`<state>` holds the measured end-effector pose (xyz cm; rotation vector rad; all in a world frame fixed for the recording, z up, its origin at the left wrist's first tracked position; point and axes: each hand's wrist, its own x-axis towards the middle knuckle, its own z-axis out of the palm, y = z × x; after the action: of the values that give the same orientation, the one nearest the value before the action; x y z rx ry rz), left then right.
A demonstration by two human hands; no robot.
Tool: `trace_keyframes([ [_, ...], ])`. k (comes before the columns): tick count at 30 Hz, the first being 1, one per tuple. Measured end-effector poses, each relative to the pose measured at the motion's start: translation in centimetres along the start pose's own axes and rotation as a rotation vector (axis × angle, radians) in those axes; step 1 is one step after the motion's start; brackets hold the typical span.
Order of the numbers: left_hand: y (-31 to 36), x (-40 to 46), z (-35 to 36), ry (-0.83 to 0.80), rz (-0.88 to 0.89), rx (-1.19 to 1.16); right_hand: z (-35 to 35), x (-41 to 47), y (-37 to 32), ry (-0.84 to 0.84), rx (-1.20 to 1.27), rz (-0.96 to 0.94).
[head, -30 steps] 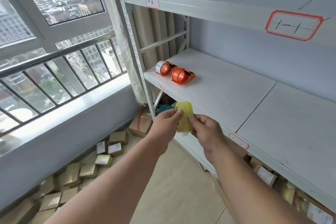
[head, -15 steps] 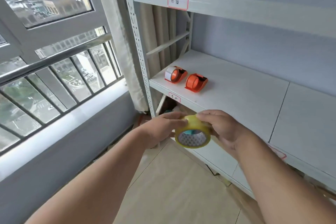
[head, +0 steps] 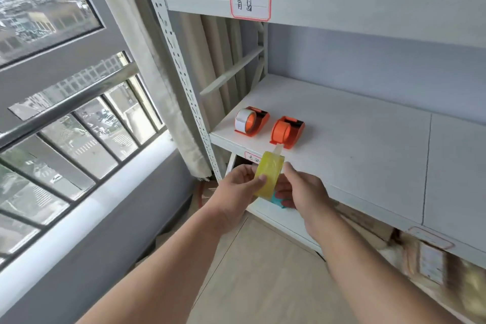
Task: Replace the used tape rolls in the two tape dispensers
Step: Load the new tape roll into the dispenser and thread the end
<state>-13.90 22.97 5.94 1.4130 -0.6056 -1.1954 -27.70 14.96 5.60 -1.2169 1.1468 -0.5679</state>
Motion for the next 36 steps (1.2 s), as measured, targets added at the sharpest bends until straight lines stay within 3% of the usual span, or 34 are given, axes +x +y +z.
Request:
trace_keyframes([
  [4, 0.3, 2.8, -2.5, -0.071, -0.019, -0.025, 3.2, 1.9, -0.4, -0.013, 0.009, -0.055],
  [15, 2.7, 9.6, -9.8, -0.248, -0.023, 0.087, 10.4, 5.2, -3.1, 0.152, 0.099, -0.024],
  [18, 2.8, 10.9, -9.1, -0.271, 0.089, 0.376, 10.3, 5.9, -3.2, 0.183, 0.112, -0.003],
  [21, 3.3, 12.0, -8.1, -0.171, 0.302, 0.699, 9.5, 6.5, -3.1, 0.163, 0.121, 0.022],
  [26, 4.8, 15.0, -7.3, -0.254, 0.363, 0.875, 4.2, 8.4, -2.5, 0.662, 0.107, 0.003],
  [28, 5.3, 16.1, -6.6, -0.317, 0.334, 0.907, 2.8, 9.1, -2.4, 0.623, 0.112, 0.002],
  [33, 5.5, 18.3, -5.0, -0.398, 0.357, 0.940, 2.4, 10.3, -2.8, 0.230, 0.120, -0.008],
  [36, 5.2, 19.5, -4.3, -0.473, 0.355, 0.975, 2.8, 10.5, -3.0, 0.120, 0.110, 0.027],
])
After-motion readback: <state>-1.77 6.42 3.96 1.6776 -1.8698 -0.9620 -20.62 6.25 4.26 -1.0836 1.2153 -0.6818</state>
